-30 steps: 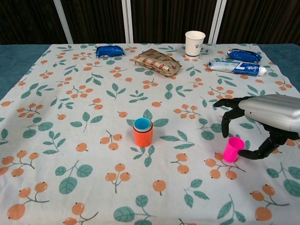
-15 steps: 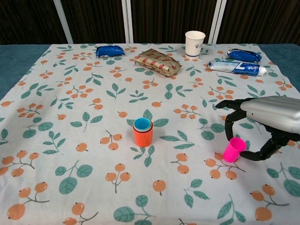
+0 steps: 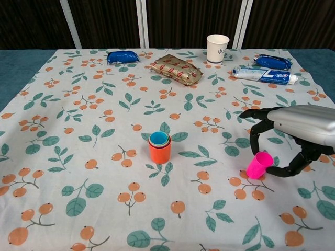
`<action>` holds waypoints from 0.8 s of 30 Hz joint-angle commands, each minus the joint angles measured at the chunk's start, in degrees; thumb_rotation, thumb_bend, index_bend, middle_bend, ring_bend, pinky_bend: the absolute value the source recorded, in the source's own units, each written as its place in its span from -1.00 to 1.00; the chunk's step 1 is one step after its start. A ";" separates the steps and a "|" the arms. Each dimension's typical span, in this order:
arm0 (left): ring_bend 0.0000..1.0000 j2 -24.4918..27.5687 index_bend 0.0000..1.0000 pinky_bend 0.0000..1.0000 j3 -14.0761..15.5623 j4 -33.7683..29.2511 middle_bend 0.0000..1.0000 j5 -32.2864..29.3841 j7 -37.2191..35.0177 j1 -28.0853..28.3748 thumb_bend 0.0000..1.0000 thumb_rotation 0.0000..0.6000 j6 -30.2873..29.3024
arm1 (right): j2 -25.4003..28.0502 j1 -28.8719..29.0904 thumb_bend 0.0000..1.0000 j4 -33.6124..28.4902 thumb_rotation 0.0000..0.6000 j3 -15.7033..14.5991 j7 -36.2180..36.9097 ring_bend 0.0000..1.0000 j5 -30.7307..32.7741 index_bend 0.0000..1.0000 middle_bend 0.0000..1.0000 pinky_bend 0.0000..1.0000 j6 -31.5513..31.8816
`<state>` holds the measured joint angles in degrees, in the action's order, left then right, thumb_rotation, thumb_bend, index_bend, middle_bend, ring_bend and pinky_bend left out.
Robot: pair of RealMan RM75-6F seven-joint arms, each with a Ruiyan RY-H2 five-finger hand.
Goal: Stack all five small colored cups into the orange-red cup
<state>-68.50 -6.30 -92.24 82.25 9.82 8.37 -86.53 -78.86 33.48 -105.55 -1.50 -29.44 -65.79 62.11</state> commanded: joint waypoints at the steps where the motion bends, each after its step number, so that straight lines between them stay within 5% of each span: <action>1: -1.00 0.03 -0.84 -0.93 -0.02 -0.02 -0.89 -0.01 -0.03 -0.02 -0.68 1.00 -0.03 | 0.54 0.24 -0.20 -0.85 1.00 0.70 -0.40 -0.86 -0.25 0.03 -0.94 -0.82 0.20; 14: -1.00 0.10 -0.84 -0.93 -0.09 -0.06 -0.89 0.08 0.03 -0.11 -0.68 1.00 -0.28 | 4.66 8.24 -0.20 -8.11 1.00 9.64 -3.53 -0.86 8.43 0.03 -0.94 -0.81 -5.89; 24: -1.00 0.16 -0.84 -0.93 -0.30 0.08 -0.89 -0.28 -0.20 -0.16 -0.68 1.00 -0.25 | 1.07 17.04 -0.20 -8.10 1.00 13.64 -8.54 -0.86 19.43 0.03 -0.94 -0.81 -8.24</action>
<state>-68.34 -6.59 -92.16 81.98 9.63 8.21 -86.79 -76.55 49.24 -113.93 11.55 -36.68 -47.47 53.92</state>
